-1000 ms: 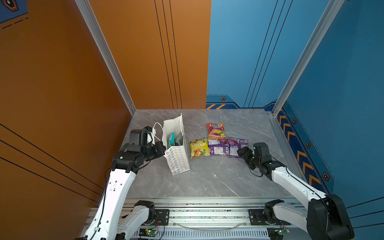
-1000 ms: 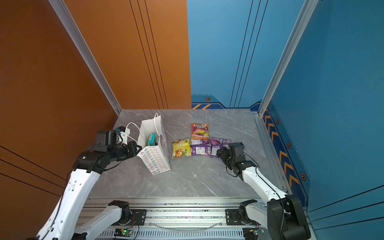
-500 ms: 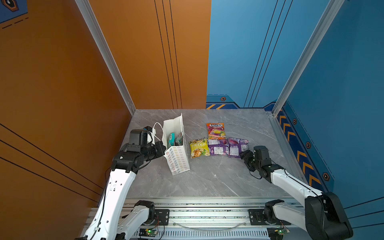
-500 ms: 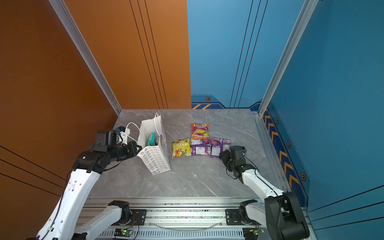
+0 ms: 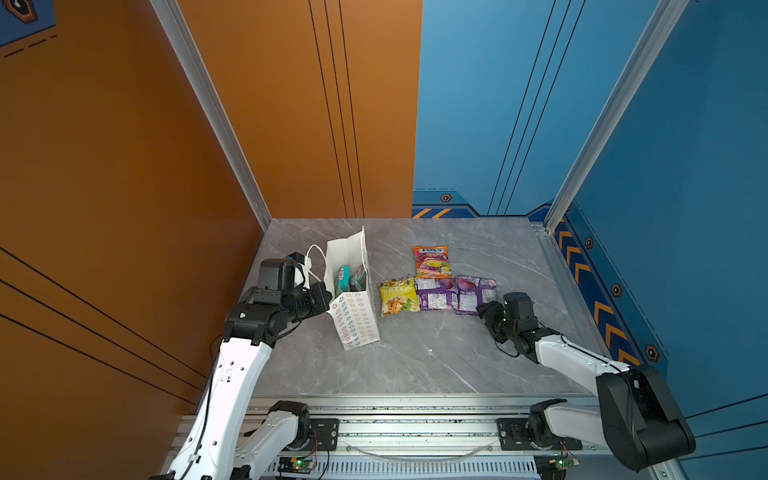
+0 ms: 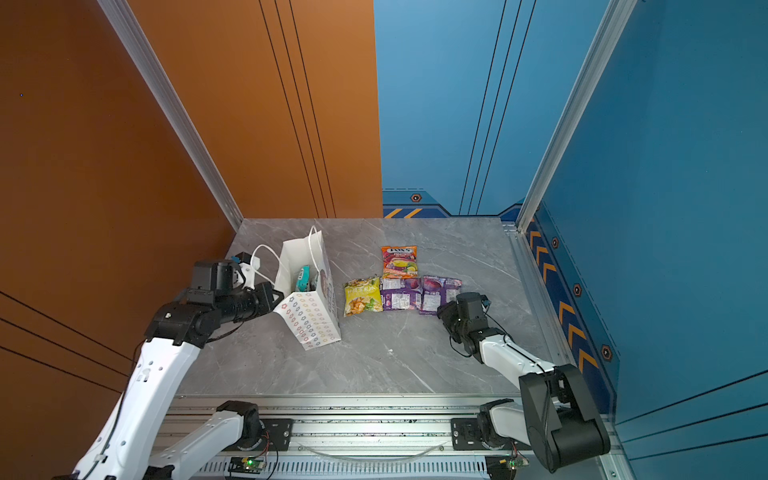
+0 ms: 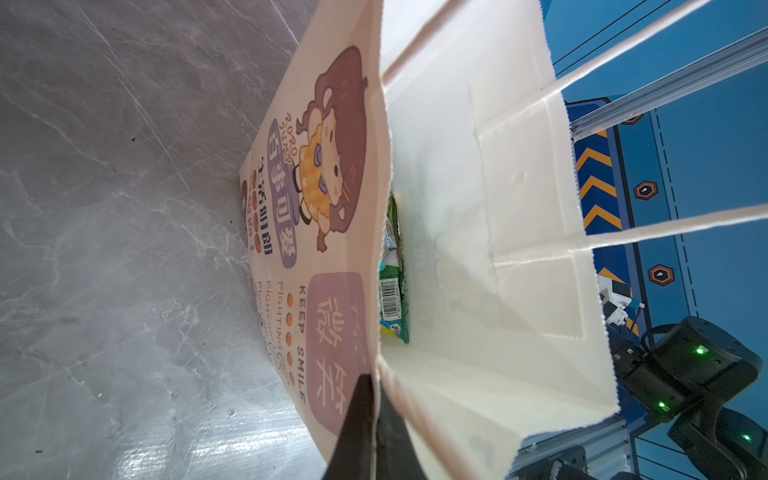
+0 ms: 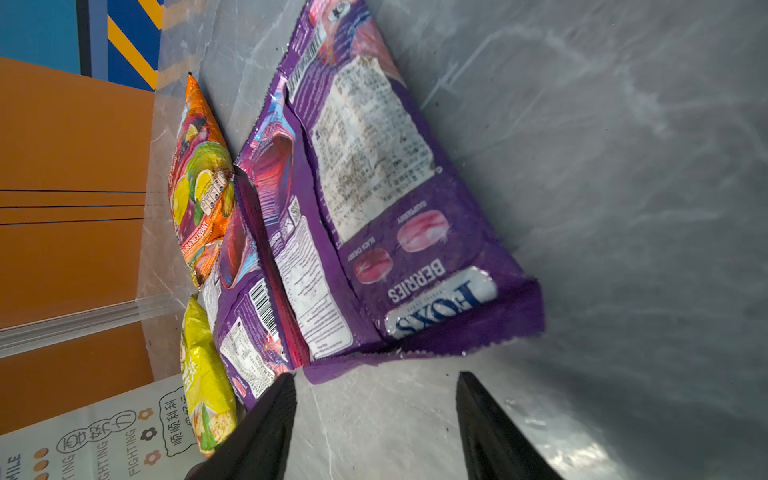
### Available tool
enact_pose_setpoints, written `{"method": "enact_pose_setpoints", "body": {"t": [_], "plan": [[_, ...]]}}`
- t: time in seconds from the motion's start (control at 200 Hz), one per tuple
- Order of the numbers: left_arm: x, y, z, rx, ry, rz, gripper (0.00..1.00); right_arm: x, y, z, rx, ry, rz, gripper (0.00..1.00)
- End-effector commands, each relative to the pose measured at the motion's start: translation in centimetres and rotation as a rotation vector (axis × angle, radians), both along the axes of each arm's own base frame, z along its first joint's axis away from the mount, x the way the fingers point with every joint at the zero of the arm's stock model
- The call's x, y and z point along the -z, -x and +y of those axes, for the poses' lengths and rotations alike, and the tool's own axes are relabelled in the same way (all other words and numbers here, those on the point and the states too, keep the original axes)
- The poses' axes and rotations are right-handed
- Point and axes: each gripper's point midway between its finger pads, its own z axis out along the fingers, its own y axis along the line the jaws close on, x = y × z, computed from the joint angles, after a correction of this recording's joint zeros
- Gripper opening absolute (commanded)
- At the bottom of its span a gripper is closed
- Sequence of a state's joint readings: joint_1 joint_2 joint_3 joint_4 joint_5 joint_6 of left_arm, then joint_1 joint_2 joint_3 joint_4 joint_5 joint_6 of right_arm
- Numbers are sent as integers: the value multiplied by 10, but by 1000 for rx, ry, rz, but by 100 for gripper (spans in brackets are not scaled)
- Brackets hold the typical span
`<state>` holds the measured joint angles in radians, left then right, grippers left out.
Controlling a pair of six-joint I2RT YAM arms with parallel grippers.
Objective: Place the snacks into the paper bag
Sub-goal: 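Move the right gripper down to the purple Fox's Berries packet, then grasp the purple Berries packet's near edge with the right gripper and lift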
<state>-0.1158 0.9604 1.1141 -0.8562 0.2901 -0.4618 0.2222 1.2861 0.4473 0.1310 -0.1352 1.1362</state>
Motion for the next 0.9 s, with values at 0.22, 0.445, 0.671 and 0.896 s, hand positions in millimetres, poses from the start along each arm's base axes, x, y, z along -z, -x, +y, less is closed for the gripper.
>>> {"method": "enact_pose_setpoints", "body": {"t": [0.22, 0.445, 0.671, 0.896], "plan": [[2, 1, 3, -10, -9, 7, 7, 13, -14, 4, 26, -43, -3, 55], [1, 1, 4, -11, -10, 6, 7, 21, -20, 0, 53, -42, 1, 45], [3, -1, 4, -11, -13, 15, 7, 17, -26, -11, 74, -27, -25, 17], [4, -2, 5, -12, -17, 17, 7, -5, -28, -20, 67, 25, -70, 3]]}}
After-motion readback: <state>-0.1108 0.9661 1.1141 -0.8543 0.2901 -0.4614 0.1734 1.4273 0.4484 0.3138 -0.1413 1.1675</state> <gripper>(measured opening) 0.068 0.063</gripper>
